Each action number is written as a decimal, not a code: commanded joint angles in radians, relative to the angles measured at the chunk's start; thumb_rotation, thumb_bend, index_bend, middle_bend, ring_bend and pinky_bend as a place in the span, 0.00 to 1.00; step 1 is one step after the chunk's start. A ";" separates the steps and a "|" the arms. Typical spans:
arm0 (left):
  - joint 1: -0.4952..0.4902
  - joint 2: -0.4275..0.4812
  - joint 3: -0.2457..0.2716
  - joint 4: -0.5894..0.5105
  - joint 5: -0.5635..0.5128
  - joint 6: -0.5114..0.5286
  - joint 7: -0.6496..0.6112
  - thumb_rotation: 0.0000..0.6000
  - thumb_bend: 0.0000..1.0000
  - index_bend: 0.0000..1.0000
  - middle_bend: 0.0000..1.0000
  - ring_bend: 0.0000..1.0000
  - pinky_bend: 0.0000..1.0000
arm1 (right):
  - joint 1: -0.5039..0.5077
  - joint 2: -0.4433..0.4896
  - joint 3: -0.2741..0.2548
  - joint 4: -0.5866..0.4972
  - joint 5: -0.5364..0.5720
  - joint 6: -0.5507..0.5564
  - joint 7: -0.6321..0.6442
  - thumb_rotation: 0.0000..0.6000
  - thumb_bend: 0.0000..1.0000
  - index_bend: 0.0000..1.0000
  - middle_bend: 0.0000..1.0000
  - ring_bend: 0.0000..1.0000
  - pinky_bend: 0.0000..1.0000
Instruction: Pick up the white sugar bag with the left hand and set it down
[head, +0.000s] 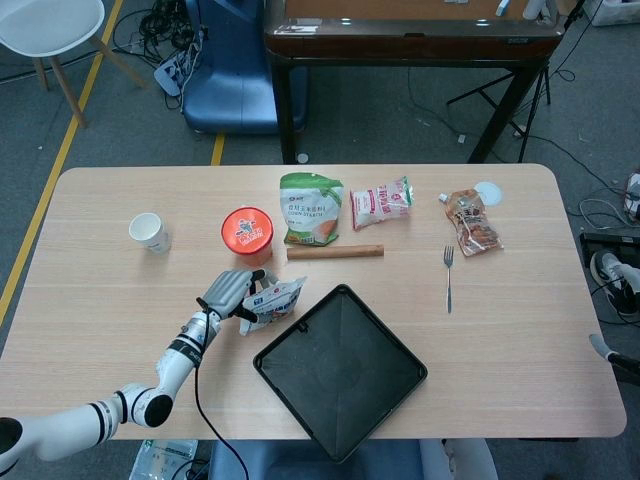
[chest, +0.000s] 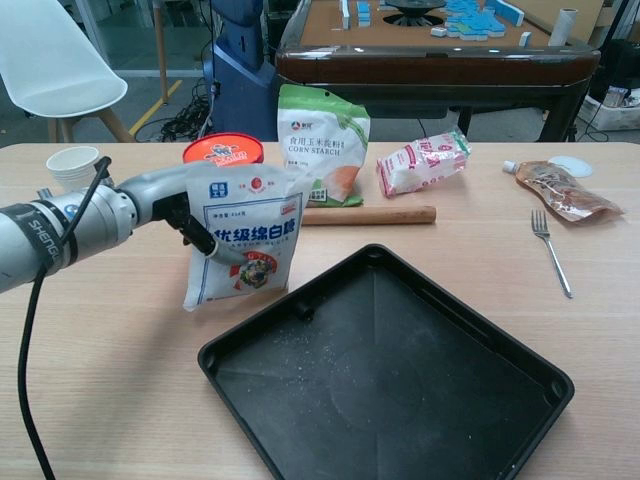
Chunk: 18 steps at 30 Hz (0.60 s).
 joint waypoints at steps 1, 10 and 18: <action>-0.003 0.004 0.011 0.007 0.018 -0.001 -0.027 1.00 0.24 0.23 0.43 0.46 0.57 | 0.001 -0.001 0.000 0.000 0.001 -0.001 0.000 1.00 0.11 0.08 0.18 0.04 0.07; -0.008 0.020 0.031 -0.008 0.016 0.008 -0.029 1.00 0.24 0.08 0.32 0.36 0.49 | 0.002 -0.003 0.001 0.004 -0.002 0.001 0.003 1.00 0.11 0.08 0.18 0.04 0.07; -0.010 0.068 0.033 -0.117 -0.051 -0.007 0.007 1.00 0.24 0.07 0.31 0.36 0.49 | 0.003 -0.010 0.001 0.013 0.001 -0.003 0.012 1.00 0.11 0.08 0.18 0.04 0.07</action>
